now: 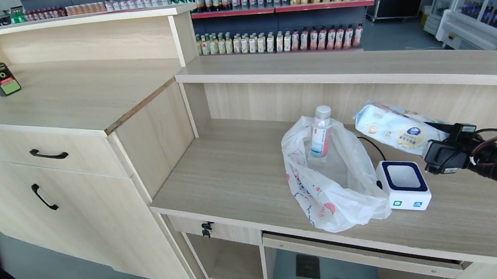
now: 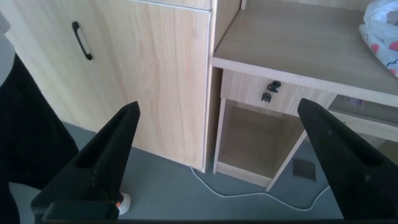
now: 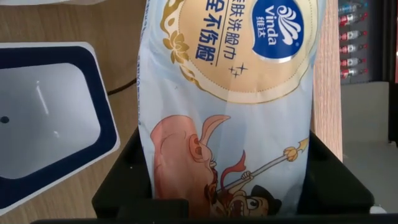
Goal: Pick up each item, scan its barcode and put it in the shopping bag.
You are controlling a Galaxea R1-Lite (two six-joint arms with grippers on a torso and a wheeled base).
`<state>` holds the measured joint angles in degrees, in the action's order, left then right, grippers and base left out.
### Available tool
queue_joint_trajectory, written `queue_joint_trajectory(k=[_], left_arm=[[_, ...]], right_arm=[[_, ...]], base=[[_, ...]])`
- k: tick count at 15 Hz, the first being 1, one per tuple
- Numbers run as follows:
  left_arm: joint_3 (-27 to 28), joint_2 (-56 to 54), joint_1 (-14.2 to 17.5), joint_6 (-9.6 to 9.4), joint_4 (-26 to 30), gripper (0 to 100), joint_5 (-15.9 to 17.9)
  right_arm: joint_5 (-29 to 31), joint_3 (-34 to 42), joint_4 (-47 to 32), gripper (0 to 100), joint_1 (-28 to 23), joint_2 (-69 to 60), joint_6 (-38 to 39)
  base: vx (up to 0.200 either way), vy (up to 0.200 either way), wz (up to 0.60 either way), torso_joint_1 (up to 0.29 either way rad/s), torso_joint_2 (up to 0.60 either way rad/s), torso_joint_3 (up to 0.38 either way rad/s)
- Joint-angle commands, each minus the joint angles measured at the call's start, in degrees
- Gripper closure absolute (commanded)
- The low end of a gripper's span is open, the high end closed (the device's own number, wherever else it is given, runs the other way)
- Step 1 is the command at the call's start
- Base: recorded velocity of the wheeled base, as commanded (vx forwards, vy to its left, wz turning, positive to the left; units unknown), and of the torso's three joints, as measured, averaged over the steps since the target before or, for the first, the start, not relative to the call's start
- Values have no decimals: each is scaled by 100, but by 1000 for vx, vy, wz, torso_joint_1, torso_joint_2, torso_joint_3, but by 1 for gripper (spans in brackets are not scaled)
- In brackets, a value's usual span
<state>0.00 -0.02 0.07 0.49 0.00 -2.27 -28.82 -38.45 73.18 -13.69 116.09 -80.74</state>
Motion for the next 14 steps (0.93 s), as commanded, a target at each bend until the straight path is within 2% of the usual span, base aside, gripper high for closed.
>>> queue_joint_trajectory(k=[1, 3, 9, 14], left_arm=[[0, 2, 1, 4, 0, 0, -2], [0, 2, 1, 4, 0, 0, -2], [0, 2, 1, 4, 0, 0, -2], [0, 2, 1, 4, 0, 0, -2]], right_arm=[[-1, -5, 135, 100, -2, 186, -30], [-106, -5, 425, 100, -64, 283, -91], [-748, 30, 416, 100, -424, 344, -944], [-818, -75, 469, 100, -442, 599, -996]], base=[[0, 0, 0, 0, 0, 0], [0, 0, 0, 0, 0, 0], [0, 0, 0, 0, 0, 0], [0, 0, 0, 0, 0, 0]])
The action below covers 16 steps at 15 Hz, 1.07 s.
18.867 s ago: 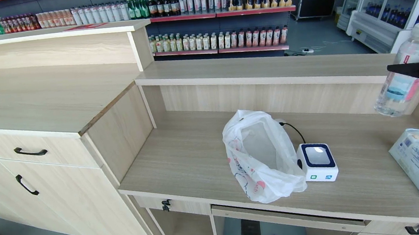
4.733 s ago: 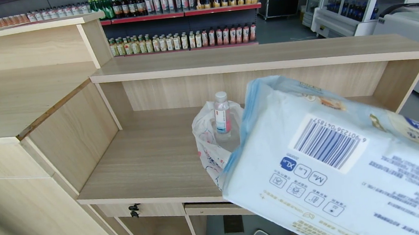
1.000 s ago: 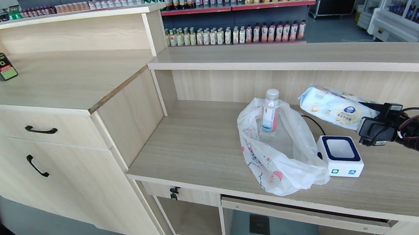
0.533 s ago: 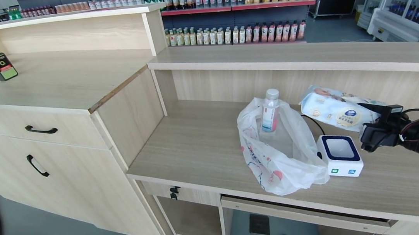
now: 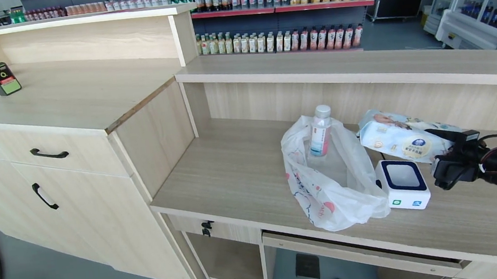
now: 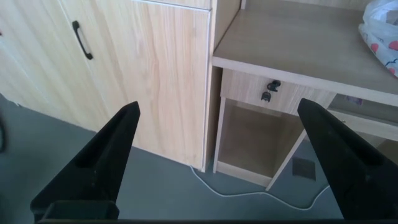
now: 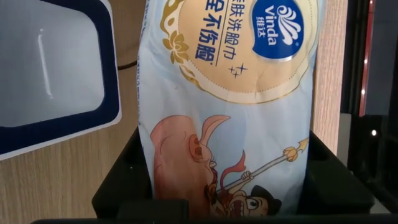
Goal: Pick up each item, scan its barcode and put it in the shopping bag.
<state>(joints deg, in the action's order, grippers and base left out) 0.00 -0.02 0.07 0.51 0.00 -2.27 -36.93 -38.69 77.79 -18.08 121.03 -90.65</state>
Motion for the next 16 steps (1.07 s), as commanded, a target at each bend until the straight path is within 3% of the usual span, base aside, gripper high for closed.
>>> queue_joint_trajectory(k=[1, 7, 16], left_arm=[[0, 2, 1, 2, 0, 0, -2], [0, 2, 1, 2, 0, 0, -2], [0, 2, 1, 2, 0, 0, -2]], right_arm=[[-78, -42, 0, 100, -3, 105, -5], [-561, 178, -80, 100, 6, -35, -102], [-544, 37, -493, 100, 138, 140, 100]], base=[[0, 0, 0, 0, 0, 0], [0, 0, 0, 0, 0, 0], [0, 0, 0, 0, 0, 0]])
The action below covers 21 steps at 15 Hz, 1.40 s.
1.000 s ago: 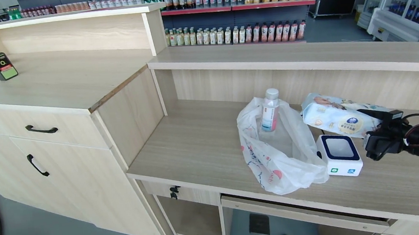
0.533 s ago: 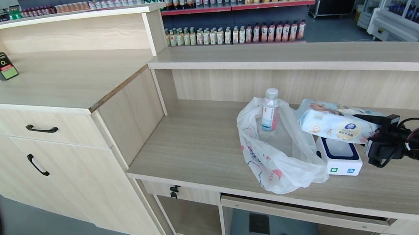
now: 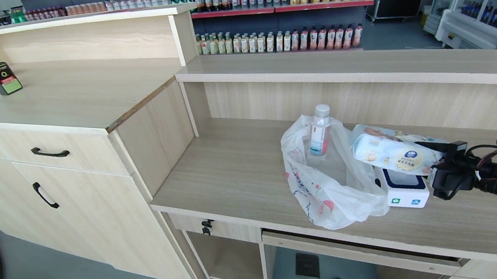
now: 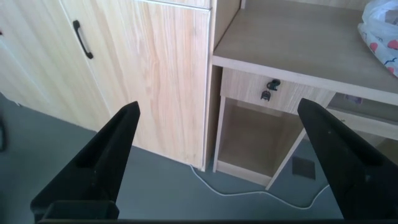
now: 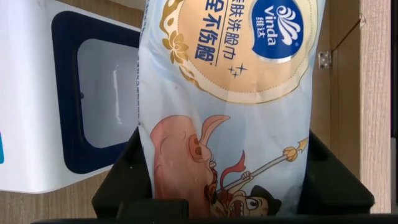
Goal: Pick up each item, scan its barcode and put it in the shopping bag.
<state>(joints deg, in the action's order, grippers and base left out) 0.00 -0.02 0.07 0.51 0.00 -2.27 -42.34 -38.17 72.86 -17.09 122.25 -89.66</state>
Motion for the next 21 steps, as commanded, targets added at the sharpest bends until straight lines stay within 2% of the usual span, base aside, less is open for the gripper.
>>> queue_joint_trajectory(k=[1, 4, 12, 15, 21], left_arm=[[0, 2, 1, 2, 0, 0, -2], [0, 2, 1, 2, 0, 0, -2], [0, 2, 1, 2, 0, 0, -2], [0, 2, 1, 2, 0, 0, -2], [0, 2, 1, 2, 0, 0, -2]], right_arm=[[-11, -15, -88, 100, 118, 54, 89], [-11, -103, -123, 100, 329, 98, 283], [33, -209, -123, 100, 320, 89, 265], [33, -121, -211, 100, 180, -192, 107], [-213, -85, -1090, 100, -312, -553, -693]], base=[[0, 0, 0, 0, 0, 0], [0, 0, 0, 0, 0, 0], [0, 0, 0, 0, 0, 0], [0, 0, 0, 0, 0, 0], [0, 0, 0, 0, 0, 0]])
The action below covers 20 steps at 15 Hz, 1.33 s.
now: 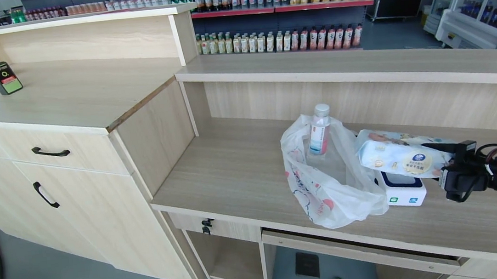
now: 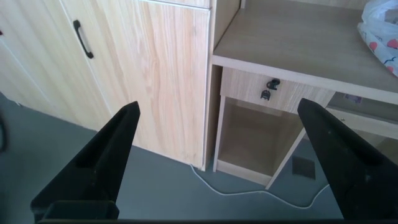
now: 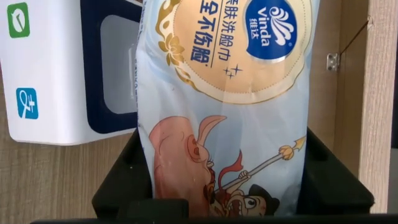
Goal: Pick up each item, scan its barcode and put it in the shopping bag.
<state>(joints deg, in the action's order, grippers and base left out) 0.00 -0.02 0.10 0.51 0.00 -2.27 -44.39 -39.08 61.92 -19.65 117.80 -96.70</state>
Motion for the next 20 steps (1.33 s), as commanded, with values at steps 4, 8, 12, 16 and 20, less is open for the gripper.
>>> queue_joint_trajectory(k=[4, 8, 12, 16, 20], left_arm=[[0, 2, -1, 2, 0, 0, -2], [0, 2, -1, 2, 0, 0, -2], [0, 2, -1, 2, 0, 0, -2], [0, 2, 8, 2, 0, 0, -2], [0, 2, -1, 2, 0, 0, -2]], right_arm=[[-17, -38, -4, 100, -39, -134, -34], [-9, 6, -57, 100, -48, -407, 107], [448, 67, -1419, 100, 427, -2402, 2506], [1327, 138, -2535, 100, 699, -3553, 4792], [1477, 525, -2588, 100, 585, -3861, 5811]], base=[[0, 0, 0, 0, 0, 0], [0, 0, 0, 0, 0, 0], [0, 0, 0, 0, 0, 0], [0, 0, 0, 0, 0, 0], [0, 0, 0, 0, 0, 0]])
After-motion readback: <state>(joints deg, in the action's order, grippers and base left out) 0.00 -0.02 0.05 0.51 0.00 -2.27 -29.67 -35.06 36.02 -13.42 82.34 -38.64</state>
